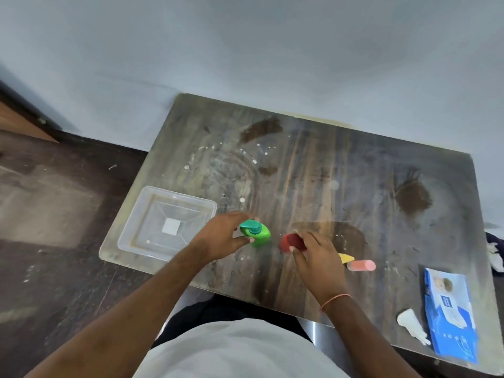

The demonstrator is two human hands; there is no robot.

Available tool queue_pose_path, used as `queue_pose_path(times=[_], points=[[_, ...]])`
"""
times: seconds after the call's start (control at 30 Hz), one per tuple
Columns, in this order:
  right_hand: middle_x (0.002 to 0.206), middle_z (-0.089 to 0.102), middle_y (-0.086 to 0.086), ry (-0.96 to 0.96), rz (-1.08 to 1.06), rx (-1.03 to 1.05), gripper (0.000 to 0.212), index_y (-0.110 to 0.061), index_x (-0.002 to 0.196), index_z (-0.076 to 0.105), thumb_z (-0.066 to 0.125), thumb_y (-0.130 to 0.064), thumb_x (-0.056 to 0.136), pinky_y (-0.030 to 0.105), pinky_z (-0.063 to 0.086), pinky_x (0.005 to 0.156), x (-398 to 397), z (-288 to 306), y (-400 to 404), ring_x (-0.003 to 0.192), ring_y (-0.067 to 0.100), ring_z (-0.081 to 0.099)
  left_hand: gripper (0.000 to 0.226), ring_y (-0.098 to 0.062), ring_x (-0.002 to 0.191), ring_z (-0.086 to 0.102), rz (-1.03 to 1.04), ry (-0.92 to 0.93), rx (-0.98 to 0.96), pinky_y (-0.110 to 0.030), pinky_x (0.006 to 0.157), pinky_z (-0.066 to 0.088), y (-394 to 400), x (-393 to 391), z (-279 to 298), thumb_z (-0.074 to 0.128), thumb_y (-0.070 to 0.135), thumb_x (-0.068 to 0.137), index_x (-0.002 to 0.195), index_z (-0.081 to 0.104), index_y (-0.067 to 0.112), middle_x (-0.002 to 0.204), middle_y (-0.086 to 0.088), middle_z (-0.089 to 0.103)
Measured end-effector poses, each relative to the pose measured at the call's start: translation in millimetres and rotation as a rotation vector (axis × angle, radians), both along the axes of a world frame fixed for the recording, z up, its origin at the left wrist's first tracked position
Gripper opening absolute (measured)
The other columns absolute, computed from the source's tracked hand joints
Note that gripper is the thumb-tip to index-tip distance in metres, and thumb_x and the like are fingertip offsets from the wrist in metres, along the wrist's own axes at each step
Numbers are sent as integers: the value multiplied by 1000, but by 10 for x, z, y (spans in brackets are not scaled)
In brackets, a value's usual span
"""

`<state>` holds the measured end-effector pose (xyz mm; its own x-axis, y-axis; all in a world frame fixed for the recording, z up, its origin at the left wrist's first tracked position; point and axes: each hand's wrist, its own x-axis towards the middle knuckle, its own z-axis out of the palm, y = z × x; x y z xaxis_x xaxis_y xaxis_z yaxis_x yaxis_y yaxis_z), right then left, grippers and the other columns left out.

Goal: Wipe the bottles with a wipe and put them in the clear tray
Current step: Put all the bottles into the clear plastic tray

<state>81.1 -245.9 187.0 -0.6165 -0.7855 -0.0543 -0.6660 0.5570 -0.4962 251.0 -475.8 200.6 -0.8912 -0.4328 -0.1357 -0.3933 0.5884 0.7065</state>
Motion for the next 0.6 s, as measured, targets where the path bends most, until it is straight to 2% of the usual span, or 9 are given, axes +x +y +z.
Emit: queue_pose_path(times=[0.07, 0.17, 0.33, 0.43, 0.6], points=[[127, 72, 3, 4, 38, -36, 44, -16, 133, 70, 81, -22, 92, 42, 54, 100, 32, 75, -74, 114, 30, 67, 52, -12, 105, 68, 60, 2, -18, -35, 93, 58, -40, 146, 33, 84, 40, 84, 131, 69, 22, 126, 6, 72], [125, 71, -1, 7, 120, -85, 43, -19, 135, 70, 81, -26, 93, 41, 54, 97, 121, 208, -221, 113, 26, 65, 54, -8, 102, 67, 154, 22, -31, -27, 91, 59, -113, 384, 127, 87, 35, 84, 134, 69, 22, 127, 6, 72], [126, 70, -3, -10, 229, -175, 44, -20, 137, 69, 80, -27, 95, 39, 53, 96, 360, 400, -580, 112, 23, 64, 50, 0, 105, 63, 263, 51, -31, -18, 90, 55, -373, 893, 303, 86, 35, 86, 133, 70, 26, 125, 15, 69], [127, 69, -5, -45, 290, -199, 42, -20, 138, 69, 77, -29, 97, 37, 53, 97, 551, 461, -837, 114, 21, 62, 50, -1, 109, 65, 287, 44, -45, -17, 91, 56, -593, 1225, 393, 84, 39, 88, 134, 69, 31, 129, 19, 67], [125, 70, -4, -53, 331, -252, 40, -18, 132, 72, 78, -29, 93, 24, 45, 99, 993, 503, -1281, 114, 16, 61, 49, -1, 113, 66, 301, 25, -49, -22, 98, 56, -998, 1789, 466, 82, 40, 89, 135, 67, 34, 133, 22, 66]])
